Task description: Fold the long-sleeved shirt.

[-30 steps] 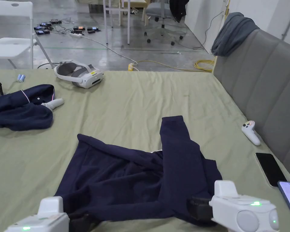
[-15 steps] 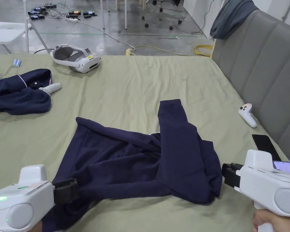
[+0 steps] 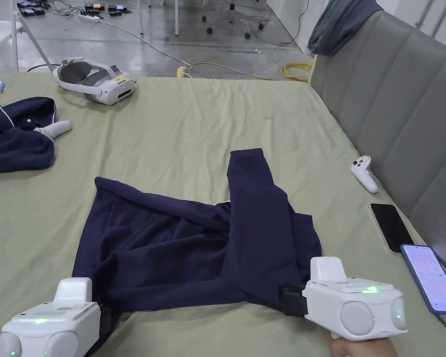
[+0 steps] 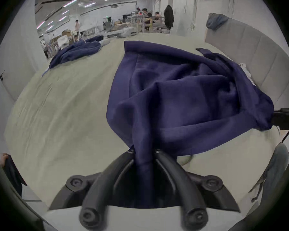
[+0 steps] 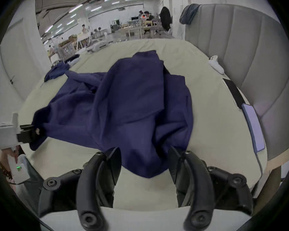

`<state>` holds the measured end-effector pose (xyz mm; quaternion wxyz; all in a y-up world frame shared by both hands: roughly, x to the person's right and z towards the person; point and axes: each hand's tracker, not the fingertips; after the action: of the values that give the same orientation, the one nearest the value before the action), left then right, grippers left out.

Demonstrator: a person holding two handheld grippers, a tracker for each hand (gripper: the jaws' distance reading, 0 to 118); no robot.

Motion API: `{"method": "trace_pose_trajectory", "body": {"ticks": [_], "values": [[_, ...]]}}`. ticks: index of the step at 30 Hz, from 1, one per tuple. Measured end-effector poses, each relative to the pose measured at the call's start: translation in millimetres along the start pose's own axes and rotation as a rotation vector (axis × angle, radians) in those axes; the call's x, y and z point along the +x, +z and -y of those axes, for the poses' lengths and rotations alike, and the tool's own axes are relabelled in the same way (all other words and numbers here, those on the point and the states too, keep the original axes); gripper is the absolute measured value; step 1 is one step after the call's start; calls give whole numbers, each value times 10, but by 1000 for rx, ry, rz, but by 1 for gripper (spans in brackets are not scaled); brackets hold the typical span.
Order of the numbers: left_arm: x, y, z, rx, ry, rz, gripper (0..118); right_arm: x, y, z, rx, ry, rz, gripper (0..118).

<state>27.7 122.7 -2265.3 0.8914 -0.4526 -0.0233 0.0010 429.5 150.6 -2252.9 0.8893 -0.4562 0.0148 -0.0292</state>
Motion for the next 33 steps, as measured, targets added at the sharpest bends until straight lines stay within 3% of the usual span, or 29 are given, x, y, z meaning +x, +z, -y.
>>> {"method": "trace_pose_trajectory", "body": {"ticks": [1, 3, 5, 7, 9, 13, 16, 24, 29, 33], "values": [[-41, -12, 0, -8, 29, 20, 15, -5, -106, -14, -19, -5, 1, 54], [-100, -16, -2, -10, 39, 28, 15, -53, -294, -18, -39, 0, -7, 29], [38, 84, -2, 0, 12, 5, 15, -162, -368, 19, -43, 82, 43, 27], [94, 105, 6, -1, -1, 1, 15, -208, -371, 63, -39, 61, 28, 8], [-30, 39, -35, -17, 8, 17, 15, -194, -271, 56, -22, 42, 30, 5], [-39, 306, -197, 57, -9, 32, 15, -135, 262, -101, 100, 41, 4, 4], [-142, 635, -595, 190, 14, 71, 15, -62, 580, -497, 206, 94, -29, 4], [-88, 1690, -2546, 540, -50, 73, 15, -116, 1312, -2441, 470, 265, -33, 4], [-88, 2310, -3842, 654, -51, 40, 15, -309, 1952, -3704, 606, 301, -13, 4], [-143, 2692, -4629, 695, 11, 31, 15, -403, 2382, -4643, 636, 264, -34, 4]]}}
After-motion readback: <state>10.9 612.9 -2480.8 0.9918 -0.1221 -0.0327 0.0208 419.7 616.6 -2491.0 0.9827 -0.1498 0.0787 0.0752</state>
